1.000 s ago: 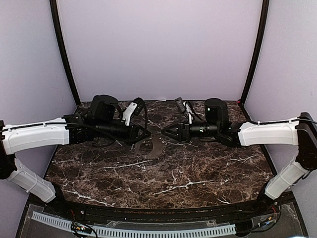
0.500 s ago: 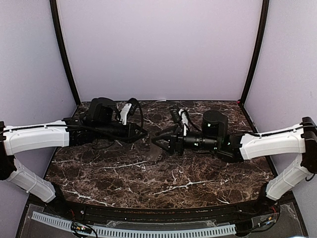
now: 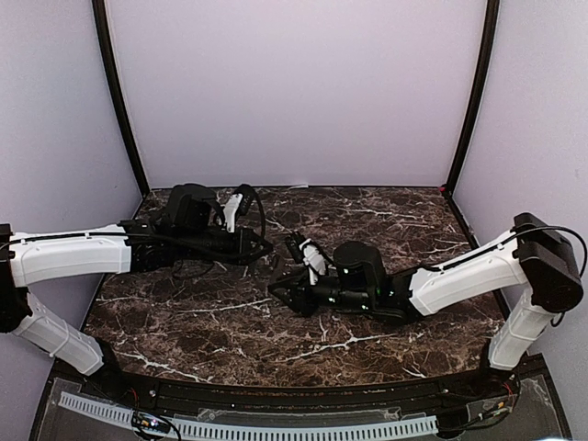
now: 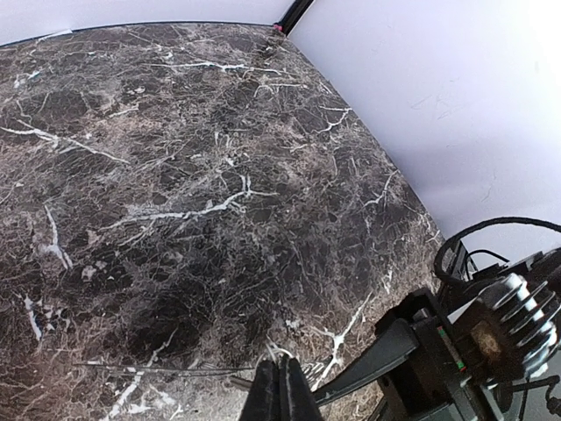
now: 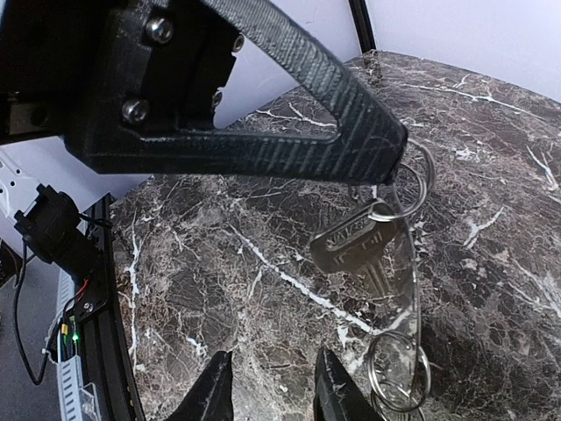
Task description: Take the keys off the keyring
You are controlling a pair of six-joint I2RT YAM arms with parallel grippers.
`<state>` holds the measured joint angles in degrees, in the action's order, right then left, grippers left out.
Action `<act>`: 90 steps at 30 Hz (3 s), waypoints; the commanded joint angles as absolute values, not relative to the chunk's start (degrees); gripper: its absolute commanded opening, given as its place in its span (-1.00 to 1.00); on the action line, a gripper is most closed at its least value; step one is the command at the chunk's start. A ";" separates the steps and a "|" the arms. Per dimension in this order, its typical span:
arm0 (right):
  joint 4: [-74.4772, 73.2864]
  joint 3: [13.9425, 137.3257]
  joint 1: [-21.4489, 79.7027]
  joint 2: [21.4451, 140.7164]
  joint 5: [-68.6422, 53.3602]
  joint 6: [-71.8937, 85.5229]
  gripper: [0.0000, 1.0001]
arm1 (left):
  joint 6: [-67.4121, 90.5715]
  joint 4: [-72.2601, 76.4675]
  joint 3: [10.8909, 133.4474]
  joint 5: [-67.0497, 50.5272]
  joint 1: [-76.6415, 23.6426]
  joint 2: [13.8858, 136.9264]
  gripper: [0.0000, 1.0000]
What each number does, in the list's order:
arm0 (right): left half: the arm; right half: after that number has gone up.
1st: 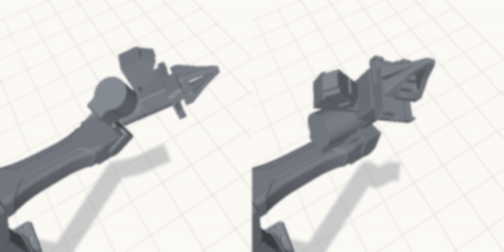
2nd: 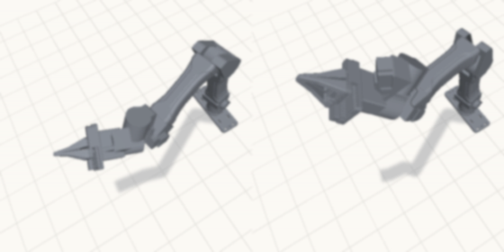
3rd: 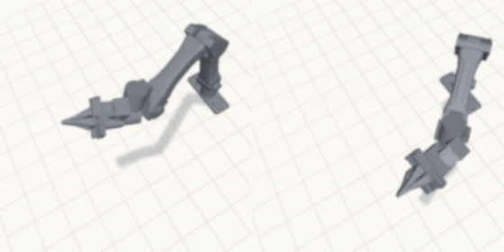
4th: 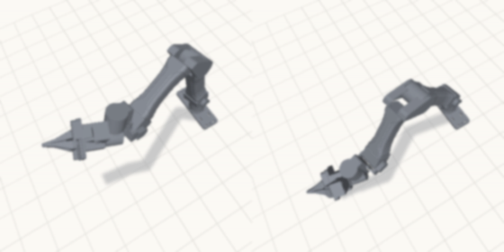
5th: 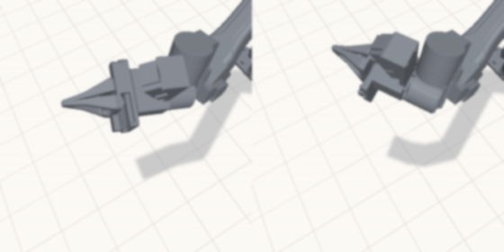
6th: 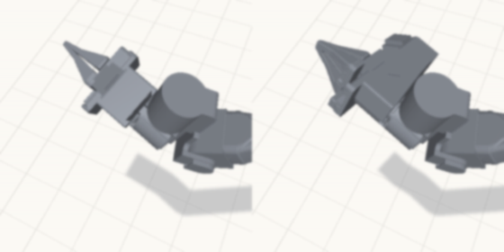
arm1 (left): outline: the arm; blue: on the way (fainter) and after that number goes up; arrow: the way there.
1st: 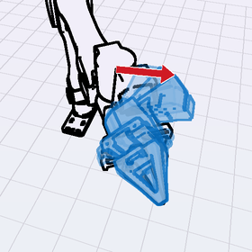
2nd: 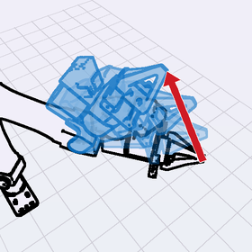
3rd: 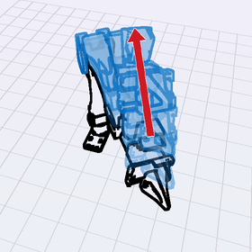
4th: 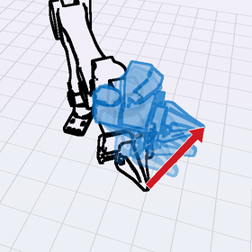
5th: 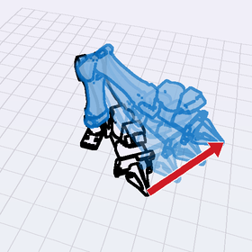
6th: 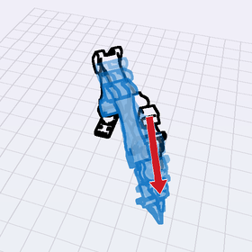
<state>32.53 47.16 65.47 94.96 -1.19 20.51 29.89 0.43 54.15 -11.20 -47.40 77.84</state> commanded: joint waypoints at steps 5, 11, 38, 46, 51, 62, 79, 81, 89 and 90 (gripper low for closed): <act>36.41 52.31 66.27 99.99 5.49 22.63 -0.36 | 30.52 2.84 53.18 -9.65 -47.02 77.70 -1.00; 36.03 51.54 66.27 99.80 12.29 21.48 -0.30 | 30.20 3.02 53.05 -9.18 -47.02 78.97 -1.00; 33.32 57.60 66.05 105.84 20.40 15.41 -1.00 | 32.76 8.91 49.69 -9.67 -47.02 78.81 -1.00; 33.72 53.69 66.18 105.74 17.64 15.32 -1.00 | 34.20 12.34 48.45 -7.50 -46.93 77.35 -1.00; 34.80 51.70 66.43 105.43 17.13 15.72 -1.00 | 35.45 13.80 47.87 -7.24 -46.76 77.65 -1.00; 34.97 51.35 66.62 105.60 18.33 15.72 -1.00 | 36.27 14.62 47.72 -9.37 -46.54 78.78 -1.00; 33.46 51.92 65.80 103.28 21.47 11.29 -1.00 | 36.24 5.37 49.55 -25.38 -44.72 75.92 -1.00; 33.47 52.34 65.72 103.27 21.56 10.55 -1.00 | 36.24 4.06 50.14 -26.98 -44.50 76.14 -1.00; 34.25 51.90 65.69 101.61 21.64 8.56 -1.00 | 37.01 1.72 50.82 -33.48 -43.78 77.50 -1.00; 34.79 51.72 65.67 101.35 21.49 8.27 -1.00 | 36.92 1.30 50.99 -34.20 -43.73 77.78 -1.00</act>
<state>33.47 52.34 66.67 103.63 17.87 9.47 36.40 4.80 48.86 -25.96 -43.59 79.05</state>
